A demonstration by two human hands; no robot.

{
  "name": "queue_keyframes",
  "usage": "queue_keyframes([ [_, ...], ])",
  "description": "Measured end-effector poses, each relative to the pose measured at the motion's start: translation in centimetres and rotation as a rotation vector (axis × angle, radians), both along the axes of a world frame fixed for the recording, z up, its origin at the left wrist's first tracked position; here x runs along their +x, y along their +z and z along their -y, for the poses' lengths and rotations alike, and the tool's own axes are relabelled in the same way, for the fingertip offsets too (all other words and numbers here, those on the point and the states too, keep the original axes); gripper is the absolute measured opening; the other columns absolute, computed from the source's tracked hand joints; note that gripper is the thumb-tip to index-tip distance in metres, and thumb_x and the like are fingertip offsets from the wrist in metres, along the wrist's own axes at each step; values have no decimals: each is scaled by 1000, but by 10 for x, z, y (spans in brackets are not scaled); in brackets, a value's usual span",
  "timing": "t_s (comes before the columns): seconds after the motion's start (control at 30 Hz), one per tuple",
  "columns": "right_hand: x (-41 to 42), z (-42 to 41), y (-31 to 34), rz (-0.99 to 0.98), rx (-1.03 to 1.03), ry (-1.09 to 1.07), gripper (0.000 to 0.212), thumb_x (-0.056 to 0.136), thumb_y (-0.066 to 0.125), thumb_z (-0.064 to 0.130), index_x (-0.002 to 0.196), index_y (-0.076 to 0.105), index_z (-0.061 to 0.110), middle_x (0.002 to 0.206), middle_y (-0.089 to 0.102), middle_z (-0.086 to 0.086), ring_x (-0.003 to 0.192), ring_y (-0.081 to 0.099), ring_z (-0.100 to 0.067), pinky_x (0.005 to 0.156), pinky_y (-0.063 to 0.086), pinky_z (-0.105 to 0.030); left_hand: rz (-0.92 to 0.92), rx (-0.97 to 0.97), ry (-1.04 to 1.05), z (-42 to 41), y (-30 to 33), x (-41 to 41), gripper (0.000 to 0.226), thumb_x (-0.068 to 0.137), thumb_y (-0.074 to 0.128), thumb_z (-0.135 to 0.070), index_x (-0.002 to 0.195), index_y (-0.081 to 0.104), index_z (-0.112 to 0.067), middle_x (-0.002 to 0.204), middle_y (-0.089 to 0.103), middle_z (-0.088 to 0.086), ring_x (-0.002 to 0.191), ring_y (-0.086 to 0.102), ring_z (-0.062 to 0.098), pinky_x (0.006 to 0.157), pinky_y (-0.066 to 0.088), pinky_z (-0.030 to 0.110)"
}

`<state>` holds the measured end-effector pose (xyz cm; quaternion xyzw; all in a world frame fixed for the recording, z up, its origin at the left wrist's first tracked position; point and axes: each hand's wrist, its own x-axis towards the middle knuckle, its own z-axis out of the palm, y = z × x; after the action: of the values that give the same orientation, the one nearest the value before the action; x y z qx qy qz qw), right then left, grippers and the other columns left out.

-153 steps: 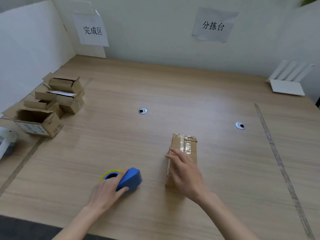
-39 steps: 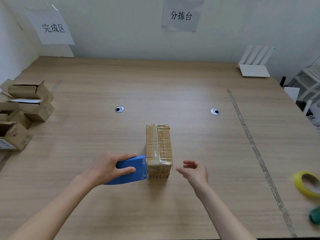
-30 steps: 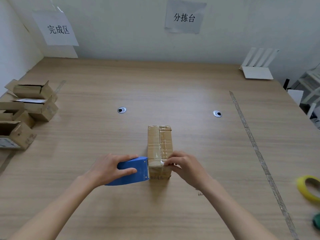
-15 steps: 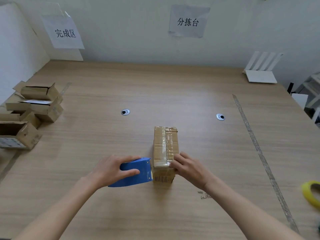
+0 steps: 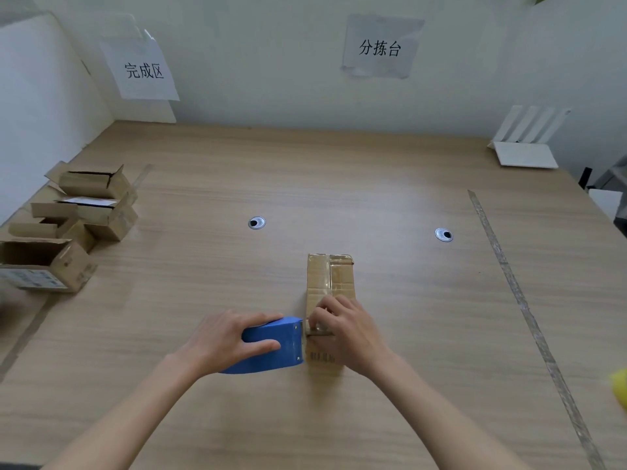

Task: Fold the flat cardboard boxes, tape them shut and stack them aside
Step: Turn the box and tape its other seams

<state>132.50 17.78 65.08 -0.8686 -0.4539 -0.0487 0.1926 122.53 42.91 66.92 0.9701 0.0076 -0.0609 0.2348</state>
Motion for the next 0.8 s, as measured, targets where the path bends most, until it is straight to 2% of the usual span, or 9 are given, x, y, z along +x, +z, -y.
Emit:
queue_keyframes([
  [0.13,2,2,-11,-79,66,-69,27,73,87,28,89,67,20,98,63,4,88,59,-23,75,51,-35,-5,-1,30,-5,1,3,58,72,44,-83,128,44,-70,113,65,-37,93,60,-4,76,50,23],
  [0.3,0,-1,-20,-139,61,-101,31,76,86,32,96,64,24,104,58,7,95,54,-21,81,39,-28,5,31,12,-10,2,5,57,73,43,-83,129,41,-71,115,64,-37,92,61,-3,74,50,22],
  [0.4,1,-1,-20,-198,47,-104,28,82,79,39,104,63,30,110,54,11,104,49,-16,87,36,-28,9,66,5,-12,1,6,59,74,40,-84,131,43,-68,116,65,-35,92,61,-2,74,50,24],
  [0.5,0,-2,-19,-278,64,-114,24,91,59,58,107,59,39,109,49,17,105,45,-9,91,35,-26,-3,116,0,-12,2,8,63,73,34,-86,132,43,-67,116,66,-32,92,62,0,75,51,28],
  [0.57,0,-5,-19,-292,80,-154,27,95,47,63,104,58,40,106,48,18,102,45,-8,89,35,-26,-6,135,-1,-11,2,10,63,73,34,-86,133,43,-67,115,67,-31,91,62,1,75,52,29],
  [0.67,0,-7,-23,-253,65,-175,24,95,46,61,103,56,40,106,48,18,101,44,-9,88,36,-27,-20,185,-11,-11,4,12,66,72,31,-86,134,42,-66,109,70,-26,86,62,2,71,50,27],
  [0.8,1,-11,-26,-267,56,-169,25,95,44,62,104,54,41,107,48,19,101,43,-9,85,32,-26,26,292,-60,-14,11,15,73,71,23,-89,136,45,-63,98,72,-19,79,60,7,59,38,26],
])
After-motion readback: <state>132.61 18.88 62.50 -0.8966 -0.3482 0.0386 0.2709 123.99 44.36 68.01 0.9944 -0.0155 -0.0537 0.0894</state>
